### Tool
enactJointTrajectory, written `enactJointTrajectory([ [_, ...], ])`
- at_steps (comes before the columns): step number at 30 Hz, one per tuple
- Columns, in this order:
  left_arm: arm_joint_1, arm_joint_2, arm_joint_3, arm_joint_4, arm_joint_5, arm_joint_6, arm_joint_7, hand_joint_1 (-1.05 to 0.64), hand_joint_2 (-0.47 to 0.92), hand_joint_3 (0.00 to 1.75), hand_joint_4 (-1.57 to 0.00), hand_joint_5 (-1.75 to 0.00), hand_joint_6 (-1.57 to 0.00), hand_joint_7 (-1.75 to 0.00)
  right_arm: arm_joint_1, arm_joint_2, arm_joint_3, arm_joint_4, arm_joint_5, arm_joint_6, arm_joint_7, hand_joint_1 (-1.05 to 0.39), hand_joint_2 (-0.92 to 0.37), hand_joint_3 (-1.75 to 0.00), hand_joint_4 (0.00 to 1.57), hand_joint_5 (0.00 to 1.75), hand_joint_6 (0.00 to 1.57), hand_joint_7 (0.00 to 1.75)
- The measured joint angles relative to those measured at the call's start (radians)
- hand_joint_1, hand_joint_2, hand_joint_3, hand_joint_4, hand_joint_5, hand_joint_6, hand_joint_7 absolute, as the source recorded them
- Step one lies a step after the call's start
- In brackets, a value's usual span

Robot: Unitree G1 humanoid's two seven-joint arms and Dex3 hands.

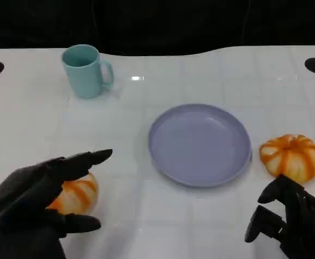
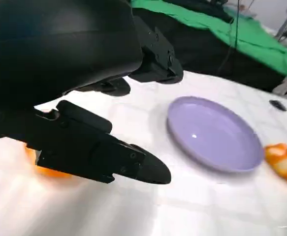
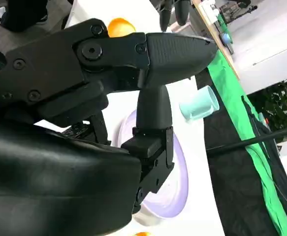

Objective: Grasp the bread from the table and place it into the plate.

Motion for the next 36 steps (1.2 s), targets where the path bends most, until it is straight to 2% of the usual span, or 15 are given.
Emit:
enactJointTrajectory([
  [8, -0.006, 0.055, -0.032, -0.062, 0.182, 0.053, 0.0, -0.42, 0.8, 0.0, -0.06, -0.08, -0.16, 0.0, 0.0, 0.0, 0.001, 0.0, -0.001, 0.003, -0.004, -0.53, -0.92, -0.45, 0.64, 1.75, 0.45, 1.66],
  [14, -0.018, 0.078, -0.064, -0.078, 0.315, 0.094, 0.0, -0.31, 0.8, 0.0, -0.06, -0.08, -0.13, 0.0, 0.0, 0.0, 0.001, -0.001, -0.001, 0.004, -0.005, -0.53, -0.92, -0.45, 0.64, 1.75, 0.45, 1.66],
  [19, -0.043, 0.083, -0.106, -0.099, 0.438, 0.155, -0.016, -0.31, 0.84, 0.01, -0.04, -0.07, -0.1, 0.0, 0.0, 0.0, 0.001, -0.001, -0.001, 0.004, -0.005, -0.53, -0.92, -0.45, 0.64, 1.75, 0.45, 1.66],
  [23, -0.064, 0.083, -0.145, -0.101, 0.521, 0.203, -0.045, -0.36, 0.82, 0.0, -0.04, -0.07, -0.08, 0.0, 0.001, -0.001, 0.001, -0.002, -0.002, 0.004, -0.005, -0.53, -0.92, -0.45, 0.65, 1.75, 0.46, 1.66],
  [27, -0.091, 0.081, -0.18, -0.091, 0.574, 0.233, -0.055, -0.32, 0.79, 0.0, -0.04, -0.07, -0.07, 0.0, 0.002, -0.001, 0.001, -0.002, -0.003, 0.004, -0.005, -0.53, -0.92, -0.45, 0.65, 1.75, 0.46, 1.66],
  [32, -0.133, 0.069, -0.232, -0.035, 0.617, 0.267, -0.067, -0.27, 0.8, 0.01, -0.03, -0.07, -0.07, 0.0, 0.002, -0.001, 0.0, 0.0, -0.003, 0.002, -0.002, -0.53, -0.92, -0.44, 0.64, 1.75, 0.45, 1.65],
  [36, -0.172, 0.066, -0.26, 0.019, 0.616, 0.278, -0.071, -0.32, 0.82, 0.01, -0.01, -0.06, -0.06, 0.0, 0.002, -0.002, 0.001, -0.001, -0.004, 0.003, -0.002, -0.53, -0.92, -0.45, 0.64, 1.75, 0.46, 1.66],
])
